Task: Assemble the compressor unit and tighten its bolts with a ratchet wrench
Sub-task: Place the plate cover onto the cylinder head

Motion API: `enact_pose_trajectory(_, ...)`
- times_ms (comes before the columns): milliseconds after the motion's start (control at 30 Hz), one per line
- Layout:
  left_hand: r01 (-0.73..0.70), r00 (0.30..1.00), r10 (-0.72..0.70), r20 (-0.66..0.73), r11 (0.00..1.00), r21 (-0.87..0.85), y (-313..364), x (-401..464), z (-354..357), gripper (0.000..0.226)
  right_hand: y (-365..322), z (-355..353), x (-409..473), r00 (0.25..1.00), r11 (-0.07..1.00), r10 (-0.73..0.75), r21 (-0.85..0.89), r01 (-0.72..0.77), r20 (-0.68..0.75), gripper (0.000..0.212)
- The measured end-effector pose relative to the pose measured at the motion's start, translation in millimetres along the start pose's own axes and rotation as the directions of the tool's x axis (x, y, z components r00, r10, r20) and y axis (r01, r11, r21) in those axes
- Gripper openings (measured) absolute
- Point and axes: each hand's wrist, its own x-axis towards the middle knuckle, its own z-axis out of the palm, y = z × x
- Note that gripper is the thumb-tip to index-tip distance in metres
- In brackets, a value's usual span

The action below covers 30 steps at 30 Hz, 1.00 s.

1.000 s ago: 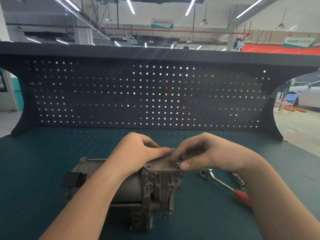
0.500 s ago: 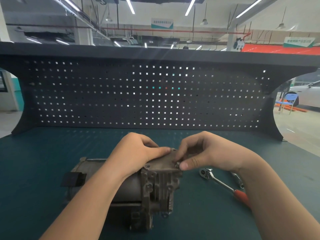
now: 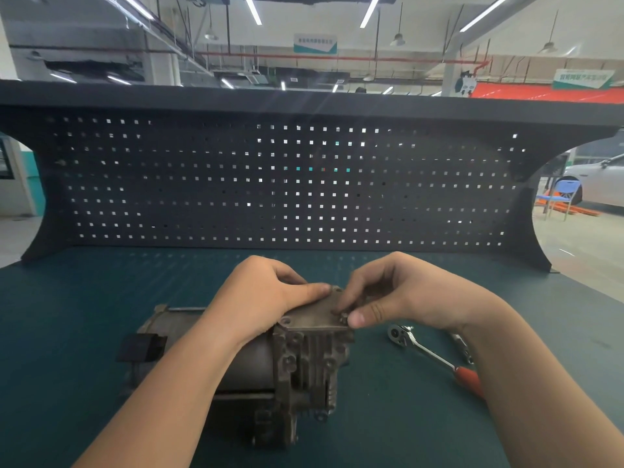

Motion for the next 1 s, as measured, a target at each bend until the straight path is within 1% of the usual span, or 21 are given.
enact_pose_trajectory(133, -0.005, 1.000, 0.005, -0.001, 1.000, -0.008, -0.6, 0.5, 0.5, 0.036, 3.0, 4.0, 4.9, 0.996, 0.993, -0.007, -0.119, -0.003, -0.084, 0.022)
enact_pose_trajectory(200, -0.003, 1.000, 0.003, -0.002, 1.000, -0.003, -1.2, 0.7, 0.2, 0.036, 3.9, 3.8, 5.6, 0.998, 0.991, 0.000, -0.136, -0.009, -0.065, 0.022)
enact_pose_trajectory(300, -0.001, 1.000, 0.001, -0.001, 1.000, -0.003, -2.1, 1.3, 0.1, 0.031, 4.0, 0.2, 1.7, 1.000, 0.993, 0.014, -0.113, -0.012, 0.012, 0.023)
enact_pose_trajectory(367, -0.003, 1.000, 0.003, -0.005, 1.000, 0.004, -2.0, 1.4, 0.3, 0.032, 3.6, -1.9, -0.8, 0.999, 0.998, 0.010, -0.059, -0.007, 0.036, 0.022)
enact_pose_trajectory(433, -0.002, 1.000, 0.002, -0.008, 1.000, 0.010, -2.1, 1.8, 0.5, 0.034, 4.0, -2.8, -1.3, 1.000, 1.000, -0.002, 0.003, 0.001, 0.027, 0.018)
enact_pose_trajectory(500, 0.002, 1.000, -0.002, -0.006, 1.000, 0.005, -2.4, 1.7, 0.8, 0.034, 4.1, -1.4, 0.5, 1.000, 1.000, -0.004, 0.024, 0.004, 0.003, 0.013)
enact_pose_trajectory(600, -0.002, 1.000, 0.002, -0.015, 1.000, 0.001, -2.4, 1.3, 1.1, 0.035, 6.3, 1.8, 5.0, 0.999, 1.000, 0.005, -0.008, -0.005, -0.036, 0.017)
enact_pose_trajectory(667, -0.002, 1.000, 0.002, -0.019, 1.000, 0.006, -2.3, 1.0, 1.0, 0.036, 6.7, 2.5, 5.2, 0.999, 0.999, 0.004, -0.041, -0.005, -0.037, 0.018)
enact_pose_trajectory(800, -0.001, 1.000, 0.001, -0.011, 1.000, 0.002, -2.3, 0.9, 1.3, 0.035, 4.4, 0.0, 0.1, 1.000, 1.000, -0.016, 0.015, 0.015, 0.027, 0.018)
enact_pose_trajectory(900, -0.002, 1.000, 0.002, -0.019, 1.000, 0.012, -2.6, 2.2, 1.9, 0.035, 4.2, -0.8, 0.3, 1.000, 0.999, -0.024, 0.025, 0.024, 0.007, 0.018)
enact_pose_trajectory(1000, -0.007, 1.000, 0.007, -0.017, 1.000, 0.009, -2.6, 2.7, 1.4, 0.037, 4.2, 1.2, 4.0, 1.000, 1.000, -0.016, -0.013, 0.016, -0.023, 0.016)
